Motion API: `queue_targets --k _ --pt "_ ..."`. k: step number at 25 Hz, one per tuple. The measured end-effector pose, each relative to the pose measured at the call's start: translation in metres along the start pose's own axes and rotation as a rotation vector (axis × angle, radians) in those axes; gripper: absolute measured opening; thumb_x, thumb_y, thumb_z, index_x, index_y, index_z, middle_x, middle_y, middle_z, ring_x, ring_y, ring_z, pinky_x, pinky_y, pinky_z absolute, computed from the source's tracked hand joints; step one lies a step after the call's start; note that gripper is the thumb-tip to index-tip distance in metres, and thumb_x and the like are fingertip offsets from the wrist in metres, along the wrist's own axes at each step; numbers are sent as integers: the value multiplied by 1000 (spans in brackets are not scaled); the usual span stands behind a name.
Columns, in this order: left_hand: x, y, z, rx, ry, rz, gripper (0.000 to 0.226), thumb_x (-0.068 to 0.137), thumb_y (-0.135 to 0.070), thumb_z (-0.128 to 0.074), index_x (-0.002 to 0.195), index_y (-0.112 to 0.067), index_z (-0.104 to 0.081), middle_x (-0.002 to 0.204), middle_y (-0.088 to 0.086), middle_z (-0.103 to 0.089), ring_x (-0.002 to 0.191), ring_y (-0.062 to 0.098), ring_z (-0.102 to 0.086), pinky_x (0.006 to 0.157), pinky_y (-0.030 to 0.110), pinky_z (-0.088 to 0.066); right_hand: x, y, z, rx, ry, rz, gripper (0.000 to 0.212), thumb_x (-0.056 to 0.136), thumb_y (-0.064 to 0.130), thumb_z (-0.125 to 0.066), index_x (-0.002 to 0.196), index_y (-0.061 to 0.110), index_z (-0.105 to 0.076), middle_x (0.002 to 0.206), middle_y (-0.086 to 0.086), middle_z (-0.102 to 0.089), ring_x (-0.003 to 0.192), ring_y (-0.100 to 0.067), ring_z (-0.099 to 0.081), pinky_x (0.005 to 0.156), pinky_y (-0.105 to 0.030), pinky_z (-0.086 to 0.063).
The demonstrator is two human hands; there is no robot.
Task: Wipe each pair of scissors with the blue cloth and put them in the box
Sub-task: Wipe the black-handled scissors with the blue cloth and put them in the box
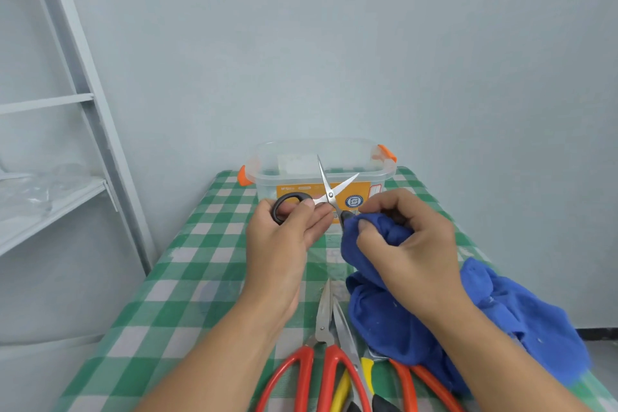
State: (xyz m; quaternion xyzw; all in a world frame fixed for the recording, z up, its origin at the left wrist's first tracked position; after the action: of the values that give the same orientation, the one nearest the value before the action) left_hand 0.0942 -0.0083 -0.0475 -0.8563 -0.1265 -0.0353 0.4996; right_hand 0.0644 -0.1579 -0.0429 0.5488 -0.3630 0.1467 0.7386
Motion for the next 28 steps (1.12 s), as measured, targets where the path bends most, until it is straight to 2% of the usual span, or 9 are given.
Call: queue_targets --k 2,6,10,13,18,21,25,28 --pt "-6 5 -8 -27 61 8 16 101 -2 -54 92 -9 -43 96 22 -74 95 29 -75 81 32 -62 0 -1 -2 -16 -46 7 22 81 8 -75 86 28 -68 84 16 -70 82 -5 -66 72 -11 -47" --pt "-15 13 -17 -46 161 -49 4 103 -4 -48 102 -4 -44 103 18 -74 99 27 -74 80 28 -60 5 -5 -1 -132 -130 -13 33 83 9 -76 81 38 -61 82 15 -67 82 -4 -63 69 -11 -46" --pt "-15 20 -19 10 220 -75 17 103 -4 -47 118 -4 -55 109 14 -75 105 25 -72 89 31 -59 8 -9 -2 -193 -150 -55 31 84 12 -76 76 35 -56 87 20 -65 82 -1 -61 67 -10 -43" --pt "-18 23 -19 103 249 -86 21 103 -6 -50 111 -11 -69 107 5 -76 107 22 -71 89 32 -58 8 -8 -4 -166 -132 -72 25 84 14 -76 80 32 -60 86 21 -65 79 -1 -62 66 -10 -44" --pt "-15 25 -16 76 224 -72 22 102 -9 -50 115 -9 -68 111 7 -75 110 21 -70 94 34 -57 5 -4 -7 -75 -63 -60 20 84 11 -75 86 30 -68 82 17 -69 74 -6 -64 66 -15 -50" --pt "-15 24 -17 25 229 -31 22 102 -9 -50 112 -7 -69 110 11 -75 110 24 -70 96 34 -57 6 -6 -10 -168 -68 -13 25 81 9 -75 86 32 -67 79 16 -69 77 -5 -63 68 -16 -49" --pt "-16 26 -19 4 240 6 22 101 -8 -50 108 -9 -72 109 9 -76 111 24 -70 100 36 -55 10 -7 -9 -353 -155 134 17 76 6 -73 88 16 -68 80 8 -68 75 -15 -63 66 -31 -51" --pt "-16 26 -22 11 240 10 22 101 -8 -51 108 -10 -72 110 9 -76 111 24 -70 101 38 -54 10 -6 -9 -397 -162 129 20 76 2 -75 88 16 -66 79 9 -64 74 -17 -61 64 -30 -48"
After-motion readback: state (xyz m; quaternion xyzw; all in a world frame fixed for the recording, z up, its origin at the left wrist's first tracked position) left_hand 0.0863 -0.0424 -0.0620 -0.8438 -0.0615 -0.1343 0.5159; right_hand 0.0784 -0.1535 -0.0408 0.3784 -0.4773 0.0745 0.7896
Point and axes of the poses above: each hand's wrist, its own x-axis towards the middle knuckle, its own z-axis out of the back of the hand, y = z × x, the point moved 3 cm from there along x, towards the middle knuckle
